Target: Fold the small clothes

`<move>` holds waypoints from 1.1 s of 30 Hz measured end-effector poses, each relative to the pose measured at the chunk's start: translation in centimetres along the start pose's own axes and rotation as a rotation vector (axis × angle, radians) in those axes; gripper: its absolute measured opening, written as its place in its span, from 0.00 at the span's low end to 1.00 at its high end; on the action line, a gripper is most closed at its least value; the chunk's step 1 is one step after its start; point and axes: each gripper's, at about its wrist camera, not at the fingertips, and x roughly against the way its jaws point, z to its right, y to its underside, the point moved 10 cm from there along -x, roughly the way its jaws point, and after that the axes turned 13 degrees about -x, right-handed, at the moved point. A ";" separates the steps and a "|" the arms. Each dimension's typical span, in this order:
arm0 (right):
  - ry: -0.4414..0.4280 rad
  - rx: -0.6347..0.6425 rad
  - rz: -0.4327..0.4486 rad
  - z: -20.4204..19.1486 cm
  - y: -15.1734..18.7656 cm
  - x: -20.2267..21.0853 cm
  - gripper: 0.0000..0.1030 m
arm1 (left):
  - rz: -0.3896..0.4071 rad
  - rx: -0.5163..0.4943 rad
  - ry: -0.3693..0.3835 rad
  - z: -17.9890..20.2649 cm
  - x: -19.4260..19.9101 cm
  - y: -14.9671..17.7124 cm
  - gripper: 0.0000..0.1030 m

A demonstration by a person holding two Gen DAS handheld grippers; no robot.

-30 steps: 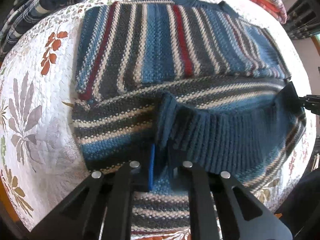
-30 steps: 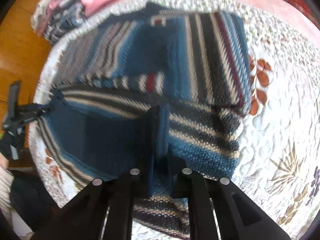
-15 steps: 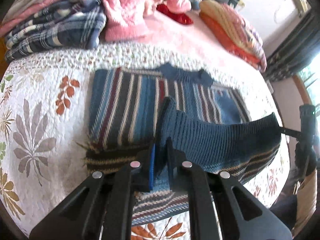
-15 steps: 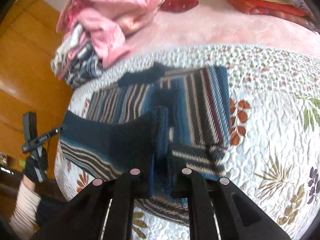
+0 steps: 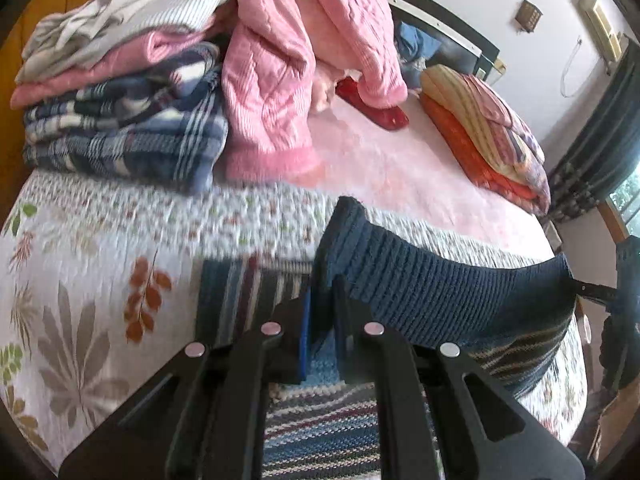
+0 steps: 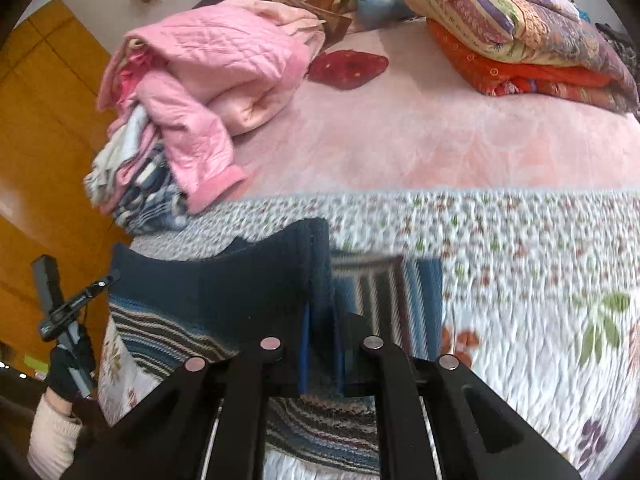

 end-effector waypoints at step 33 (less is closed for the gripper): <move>0.157 -0.167 -0.092 8.6 0.1 -9.1 0.33 | -0.236 0.085 -0.139 -4.8 -8.0 6.2 0.35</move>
